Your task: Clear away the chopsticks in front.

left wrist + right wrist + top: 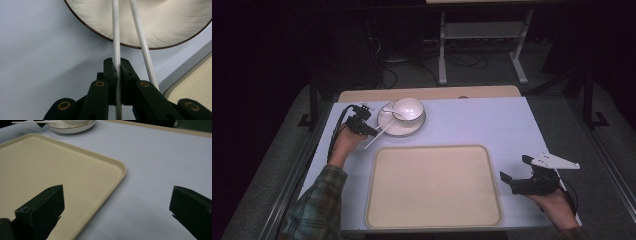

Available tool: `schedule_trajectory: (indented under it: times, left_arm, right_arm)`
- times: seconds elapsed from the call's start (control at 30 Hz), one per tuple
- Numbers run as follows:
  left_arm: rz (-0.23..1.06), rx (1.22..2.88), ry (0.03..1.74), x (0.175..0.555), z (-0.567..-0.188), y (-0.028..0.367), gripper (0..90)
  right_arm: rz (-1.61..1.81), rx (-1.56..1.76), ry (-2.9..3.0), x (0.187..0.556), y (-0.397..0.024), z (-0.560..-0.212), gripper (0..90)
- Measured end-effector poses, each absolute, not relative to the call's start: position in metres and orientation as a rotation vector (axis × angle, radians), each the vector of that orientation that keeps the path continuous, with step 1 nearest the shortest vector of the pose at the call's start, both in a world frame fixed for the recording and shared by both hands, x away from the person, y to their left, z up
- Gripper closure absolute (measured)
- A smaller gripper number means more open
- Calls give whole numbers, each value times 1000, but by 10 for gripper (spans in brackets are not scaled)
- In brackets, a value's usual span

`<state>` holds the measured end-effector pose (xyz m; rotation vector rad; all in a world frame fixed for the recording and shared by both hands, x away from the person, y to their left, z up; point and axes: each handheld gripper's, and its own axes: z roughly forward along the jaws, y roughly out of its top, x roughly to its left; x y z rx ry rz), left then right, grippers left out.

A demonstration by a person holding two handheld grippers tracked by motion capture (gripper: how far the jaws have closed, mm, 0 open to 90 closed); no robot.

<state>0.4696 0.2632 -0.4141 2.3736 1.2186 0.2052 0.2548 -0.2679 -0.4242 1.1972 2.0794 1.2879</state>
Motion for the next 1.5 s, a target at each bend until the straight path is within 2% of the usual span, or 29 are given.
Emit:
schedule_trajectory:
  times: [0.7,1.5]
  left_arm:
    - [199,2302,1239,458,-398,283,853]
    - [155,2263,1243,412,-390,325,853]
  right_arm:
    - [1289,1202,2076,255,-268,-424,0]
    - [1285,1207,2074,255,-268,-424,0]
